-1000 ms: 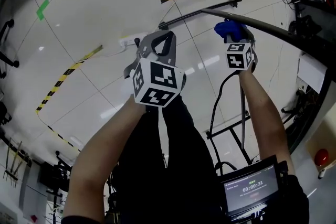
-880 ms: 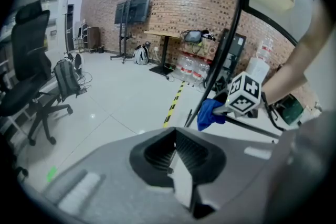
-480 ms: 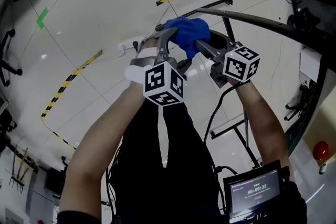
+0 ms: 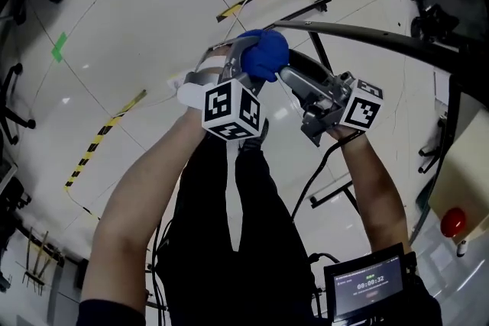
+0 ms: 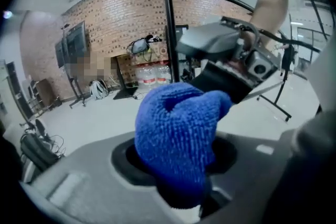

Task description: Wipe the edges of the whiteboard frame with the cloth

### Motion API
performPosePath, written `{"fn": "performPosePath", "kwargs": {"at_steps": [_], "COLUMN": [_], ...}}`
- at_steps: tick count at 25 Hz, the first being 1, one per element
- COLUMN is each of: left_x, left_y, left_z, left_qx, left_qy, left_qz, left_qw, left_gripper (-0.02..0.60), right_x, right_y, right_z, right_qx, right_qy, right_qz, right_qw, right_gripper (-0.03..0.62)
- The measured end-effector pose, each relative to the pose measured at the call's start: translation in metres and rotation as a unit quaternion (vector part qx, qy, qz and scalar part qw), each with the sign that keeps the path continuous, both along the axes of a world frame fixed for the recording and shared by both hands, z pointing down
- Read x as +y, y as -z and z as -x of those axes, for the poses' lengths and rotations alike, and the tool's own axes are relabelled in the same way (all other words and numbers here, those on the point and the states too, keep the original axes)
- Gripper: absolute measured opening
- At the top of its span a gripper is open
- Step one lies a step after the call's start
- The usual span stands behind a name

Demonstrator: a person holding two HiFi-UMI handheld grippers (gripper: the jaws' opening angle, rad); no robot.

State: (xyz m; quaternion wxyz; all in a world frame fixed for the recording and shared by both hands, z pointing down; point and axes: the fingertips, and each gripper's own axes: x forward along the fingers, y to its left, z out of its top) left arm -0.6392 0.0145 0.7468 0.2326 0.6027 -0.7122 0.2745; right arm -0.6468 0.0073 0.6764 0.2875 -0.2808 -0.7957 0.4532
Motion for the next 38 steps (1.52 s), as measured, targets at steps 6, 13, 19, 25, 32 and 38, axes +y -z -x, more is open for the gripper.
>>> {"fn": "performPosePath", "kwargs": {"at_steps": [6,13,19,25,32,38], "left_x": [-0.041,-0.124,-0.149,-0.165,-0.173,-0.157], "left_y": [-0.059,-0.105,-0.074,0.004,0.088,0.129], "left_z": [0.040,0.057,0.040,0.040,0.040,0.035], "left_qx": [-0.016,-0.010,0.008,-0.031,-0.070,-0.086], "left_qy": [-0.049,-0.151,-0.206,-0.246,-0.275,-0.330], "left_qz": [0.024,0.023,0.007,-0.033,-0.052,-0.028], "left_qw": [0.9984,0.9883,0.9784,0.9683,0.9574,0.9397], "left_gripper": [0.204,0.207,0.202,0.202,0.202,0.203], "right_x": [-0.057,-0.045,-0.020,0.007,0.020,0.034], "right_y": [-0.034,-0.069,-0.075,-0.048,0.005,0.036], "right_z": [-0.033,-0.078,-0.083,-0.065,-0.060,-0.070], "right_qx": [0.027,0.034,0.026,-0.010,-0.053,-0.067], "right_qy": [-0.082,-0.029,-0.019,0.002,0.029,0.050], "right_qz": [-0.148,-0.230,-0.227,-0.225,-0.246,-0.258], "right_qw": [0.985,0.972,0.973,0.974,0.967,0.963], "right_gripper": [0.242,0.204,0.186,0.176,0.169,0.164]}}
